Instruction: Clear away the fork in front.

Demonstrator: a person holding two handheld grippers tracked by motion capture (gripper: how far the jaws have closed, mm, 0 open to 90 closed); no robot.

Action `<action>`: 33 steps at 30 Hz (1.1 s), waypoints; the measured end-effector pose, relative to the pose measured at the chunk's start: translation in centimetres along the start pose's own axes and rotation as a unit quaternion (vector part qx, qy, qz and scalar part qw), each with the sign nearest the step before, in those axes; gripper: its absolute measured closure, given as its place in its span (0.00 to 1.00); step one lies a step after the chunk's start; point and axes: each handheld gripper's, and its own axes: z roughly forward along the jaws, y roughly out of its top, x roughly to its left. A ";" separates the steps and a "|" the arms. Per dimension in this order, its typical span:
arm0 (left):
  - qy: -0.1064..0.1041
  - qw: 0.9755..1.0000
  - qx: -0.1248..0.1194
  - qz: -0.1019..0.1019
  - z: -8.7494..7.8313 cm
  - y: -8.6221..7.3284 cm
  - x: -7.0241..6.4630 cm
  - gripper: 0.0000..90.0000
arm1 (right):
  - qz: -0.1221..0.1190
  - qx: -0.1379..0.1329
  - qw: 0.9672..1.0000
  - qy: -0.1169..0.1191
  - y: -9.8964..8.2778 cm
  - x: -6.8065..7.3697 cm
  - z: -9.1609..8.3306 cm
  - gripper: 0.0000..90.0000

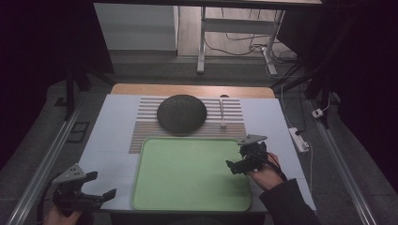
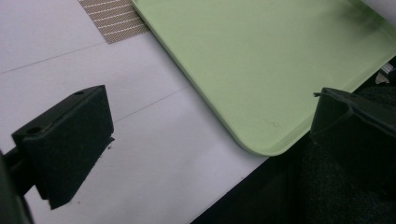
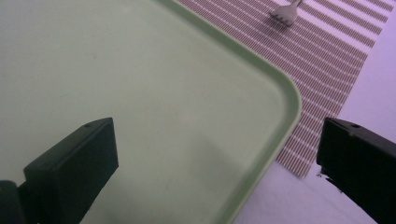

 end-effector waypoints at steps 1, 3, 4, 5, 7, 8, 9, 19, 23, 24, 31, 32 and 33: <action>0.000 1.000 0.000 0.000 0.0 0.0 0.0 0.00 | -0.005 0.000 1.000 -0.003 0.2 -0.1 0.2 0.00; 0.001 1.000 0.001 0.000 0.0 0.0 0.0 0.00 | -0.010 0.002 1.000 -0.008 0.6 -0.3 0.8 0.00; 0.001 1.000 0.001 0.000 0.0 0.0 0.0 0.00 | -0.012 0.005 1.000 -0.011 0.8 -0.4 1.1 0.00; 0.001 1.000 0.001 0.000 0.0 0.0 0.0 0.00 | -0.016 0.007 1.000 -0.014 1.0 -0.6 1.3 0.00; 0.001 1.000 0.002 0.000 0.0 0.0 0.0 0.00 | -0.019 0.009 1.000 -0.016 1.2 -0.7 1.6 0.00; 0.001 1.000 0.002 0.000 0.0 0.0 0.0 0.00 | -0.022 0.013 0.999 -0.022 1.5 -0.9 2.1 0.00; 0.001 1.000 0.002 0.000 0.0 0.0 0.0 0.00 | -0.024 0.014 0.999 -0.026 1.7 -1.0 2.3 0.00; 0.000 1.000 0.003 0.001 0.1 0.0 0.0 0.00 | -0.042 0.012 0.997 -0.058 3.7 -1.7 4.0 0.00; 0.001 1.000 0.004 0.000 0.1 0.0 0.0 0.00 | -0.051 0.015 0.996 -0.064 4.3 -1.9 4.6 0.00; 0.000 1.000 0.003 0.000 0.1 0.0 0.0 0.00 | -0.057 0.016 0.996 -0.071 4.7 -2.0 5.0 0.00; 0.000 1.000 0.003 0.000 0.1 0.0 0.0 0.00 | -0.065 0.018 0.993 -0.096 6.2 -2.7 6.4 0.00; 0.000 1.000 0.003 0.000 0.0 0.0 0.0 0.00 | -0.069 0.020 0.993 -0.098 6.4 -2.8 6.7 0.00; 0.000 1.000 0.003 0.000 0.0 0.0 0.0 0.00 | -0.069 0.020 0.992 -0.101 6.6 -2.9 6.9 0.00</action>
